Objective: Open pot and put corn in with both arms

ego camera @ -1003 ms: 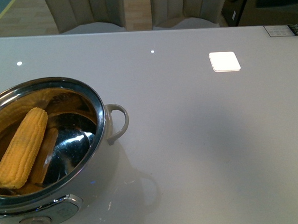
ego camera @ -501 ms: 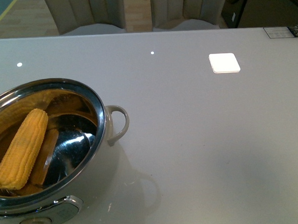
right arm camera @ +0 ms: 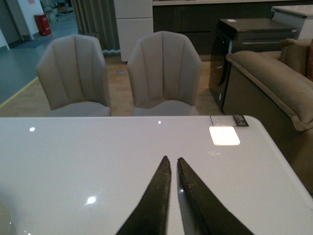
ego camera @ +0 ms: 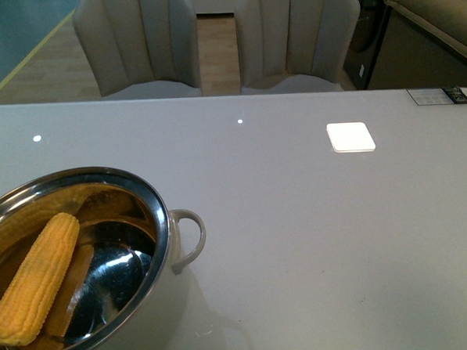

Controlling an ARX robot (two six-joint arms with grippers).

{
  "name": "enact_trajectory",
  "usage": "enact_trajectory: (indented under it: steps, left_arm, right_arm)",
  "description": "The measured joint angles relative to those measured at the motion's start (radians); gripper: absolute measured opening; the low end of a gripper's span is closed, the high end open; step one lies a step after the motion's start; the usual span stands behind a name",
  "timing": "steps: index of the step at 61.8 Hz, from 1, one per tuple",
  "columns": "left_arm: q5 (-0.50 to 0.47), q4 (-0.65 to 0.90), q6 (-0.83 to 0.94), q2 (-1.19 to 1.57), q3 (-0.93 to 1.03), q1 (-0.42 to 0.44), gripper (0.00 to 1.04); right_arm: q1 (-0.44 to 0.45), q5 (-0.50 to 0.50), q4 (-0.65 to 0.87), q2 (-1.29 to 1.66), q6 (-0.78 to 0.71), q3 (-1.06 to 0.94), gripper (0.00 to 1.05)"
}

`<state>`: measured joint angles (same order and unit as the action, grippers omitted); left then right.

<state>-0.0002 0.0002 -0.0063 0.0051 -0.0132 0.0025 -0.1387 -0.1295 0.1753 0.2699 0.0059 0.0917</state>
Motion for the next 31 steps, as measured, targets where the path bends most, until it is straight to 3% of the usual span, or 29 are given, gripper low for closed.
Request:
enact_trajectory:
  steps: [5,9,18,24,31]
  left_arm:
    - [0.0,0.0,0.0,0.0,0.0,0.0,0.98]
    - [0.0,0.0,0.0,0.0,0.0,0.0,0.98]
    - [0.0,0.0,0.0,0.0,0.0,0.0,0.98]
    - [0.0,0.0,0.0,0.0,0.0,0.0,0.98]
    - [0.0,0.0,0.0,0.0,0.0,0.0,0.98]
  right_arm:
    - [0.09,0.113,-0.015,-0.027,0.0,-0.014,0.02]
    - [0.127,0.116,-0.022,-0.044,0.0,-0.023,0.02]
    - [0.134,0.127,-0.035,-0.074,0.0,-0.039,0.02]
    - [0.135,0.129,-0.163,-0.185,0.0,-0.048,0.02]
    - [0.135,0.13,-0.176,-0.246,0.0,-0.063,0.02]
